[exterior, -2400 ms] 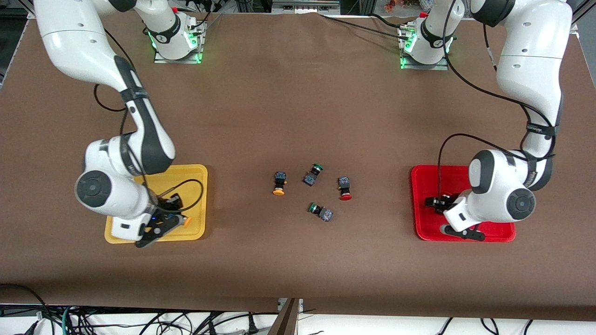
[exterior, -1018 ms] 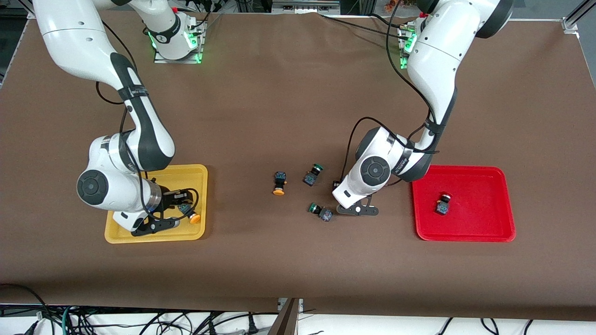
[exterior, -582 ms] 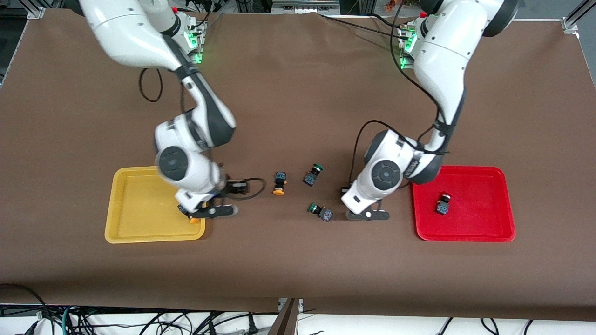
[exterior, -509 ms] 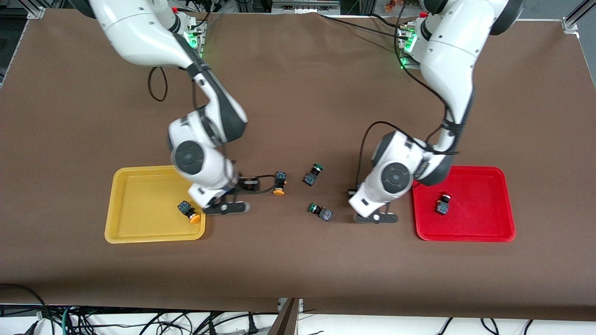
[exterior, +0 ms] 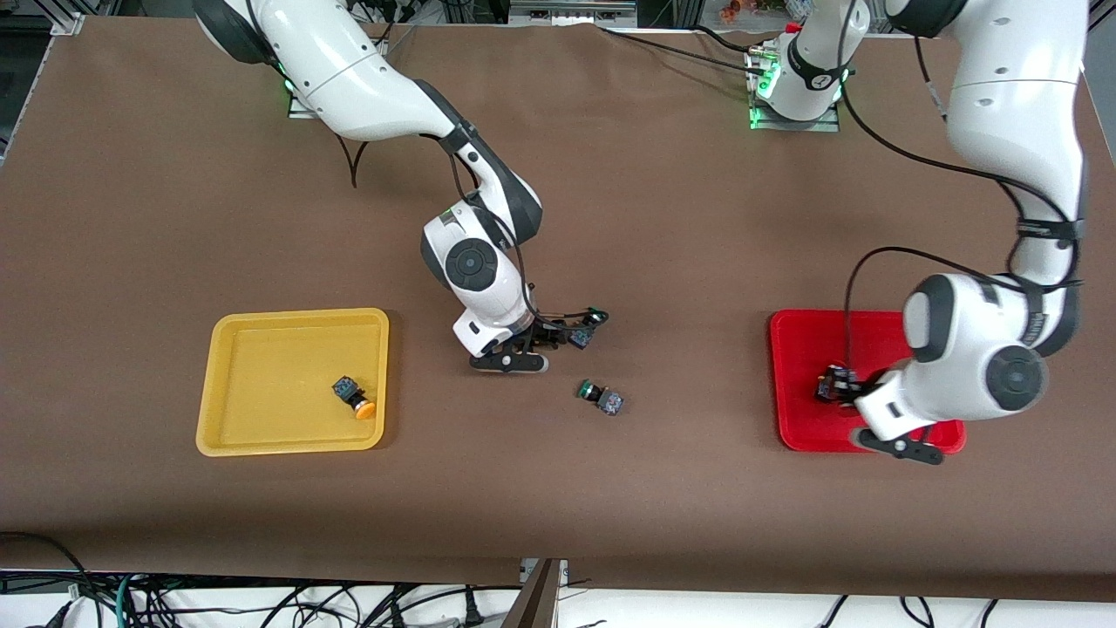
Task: Place red and yellow buttons in trays
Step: 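Grasp another yellow button with the right gripper while the left gripper releases red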
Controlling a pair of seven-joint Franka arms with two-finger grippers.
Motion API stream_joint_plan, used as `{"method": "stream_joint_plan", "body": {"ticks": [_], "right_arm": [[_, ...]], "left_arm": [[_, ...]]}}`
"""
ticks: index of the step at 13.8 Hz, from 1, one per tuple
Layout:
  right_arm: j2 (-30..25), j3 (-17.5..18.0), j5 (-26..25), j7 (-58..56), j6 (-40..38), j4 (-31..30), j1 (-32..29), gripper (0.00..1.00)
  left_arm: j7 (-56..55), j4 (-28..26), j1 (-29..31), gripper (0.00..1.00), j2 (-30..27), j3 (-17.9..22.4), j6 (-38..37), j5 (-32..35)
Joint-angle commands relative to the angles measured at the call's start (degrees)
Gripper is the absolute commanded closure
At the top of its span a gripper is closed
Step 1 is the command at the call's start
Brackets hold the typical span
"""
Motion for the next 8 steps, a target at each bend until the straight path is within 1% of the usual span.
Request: {"method": "stream_joint_plan", "body": {"ticks": [1,4,5,7,8], "right_arm": [[-0.64,-1.54,-2.03,0.61,0.41,-1.23,0.45,0.25],[-0.82,-1.99,-3.88,0.61,-0.47,-1.84,0.97,0.25],[-0.99,-2.08,-5.63,0.87,-2.21,-1.84,0.89,0.25],[-0.91,-1.99,-5.73,3.40,-2.50,-1.84,1.32,0.25],[-0.38,-2.08,-6.08,6.37,-1.97,-1.84,2.46,0.27]], "left_arm": [[5.75,-2.46,2.74,1.00,-0.97,-0.96,-1.29,0.92],[9.80,-3.79,7.22,1.00,-0.10,-0.96,-0.67,1.09],[11.55,-3.88,8.27,1.00,0.60,-0.96,-0.58,1.01],[12.53,-5.71,9.34,1.00,0.87,-0.96,2.56,1.00],[12.45,-6.77,9.34,0.98,0.96,-0.96,3.71,0.83]]}}
